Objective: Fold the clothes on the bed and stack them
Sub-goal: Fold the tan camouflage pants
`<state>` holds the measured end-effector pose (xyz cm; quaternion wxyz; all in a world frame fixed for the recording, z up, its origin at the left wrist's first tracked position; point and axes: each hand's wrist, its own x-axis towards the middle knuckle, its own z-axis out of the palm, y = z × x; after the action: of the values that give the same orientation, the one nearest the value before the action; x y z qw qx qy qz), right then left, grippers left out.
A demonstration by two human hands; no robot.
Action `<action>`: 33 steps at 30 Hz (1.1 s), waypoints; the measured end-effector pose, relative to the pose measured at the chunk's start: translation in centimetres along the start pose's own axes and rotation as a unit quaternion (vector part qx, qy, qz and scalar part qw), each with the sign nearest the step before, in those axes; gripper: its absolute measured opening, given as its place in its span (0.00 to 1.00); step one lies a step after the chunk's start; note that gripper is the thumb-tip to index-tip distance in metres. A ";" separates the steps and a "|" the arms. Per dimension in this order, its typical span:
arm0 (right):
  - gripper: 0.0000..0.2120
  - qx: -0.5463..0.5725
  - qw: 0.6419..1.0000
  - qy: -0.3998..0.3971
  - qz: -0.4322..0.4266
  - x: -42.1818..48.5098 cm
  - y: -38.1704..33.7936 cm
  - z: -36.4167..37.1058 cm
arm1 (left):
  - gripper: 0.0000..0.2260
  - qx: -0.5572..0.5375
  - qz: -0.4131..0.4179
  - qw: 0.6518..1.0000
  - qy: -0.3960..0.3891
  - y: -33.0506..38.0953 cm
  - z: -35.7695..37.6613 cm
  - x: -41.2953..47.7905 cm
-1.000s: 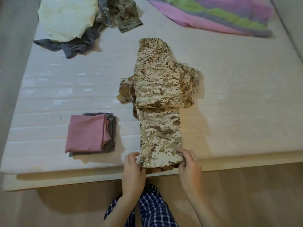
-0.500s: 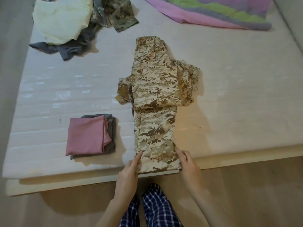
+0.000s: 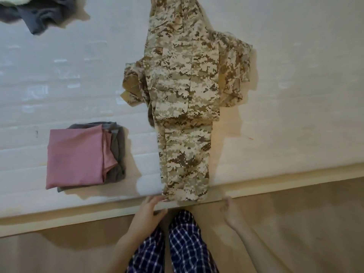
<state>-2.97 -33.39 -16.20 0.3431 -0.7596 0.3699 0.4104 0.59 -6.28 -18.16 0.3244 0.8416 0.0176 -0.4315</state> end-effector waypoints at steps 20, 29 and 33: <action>0.10 0.205 0.972 -0.028 -0.109 7.6 -4.9 2.8 | 0.10 -0.402 -0.102 0.905 0.097 3.6 -1.3 10.9; 0.08 0.139 0.986 -0.039 -0.080 5.7 -1.3 6.1 | 0.09 -0.258 -0.139 0.953 0.070 1.4 1.3 6.7; 0.17 0.064 0.983 0.125 -0.121 7.3 -4.5 1.6 | 0.14 -0.179 -0.105 0.956 0.209 2.7 -1.8 8.5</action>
<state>3.08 -31.93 -22.26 0.3893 -0.8203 0.3408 0.2436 8.03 -9.58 -22.26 0.4112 0.8346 0.2502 -0.2680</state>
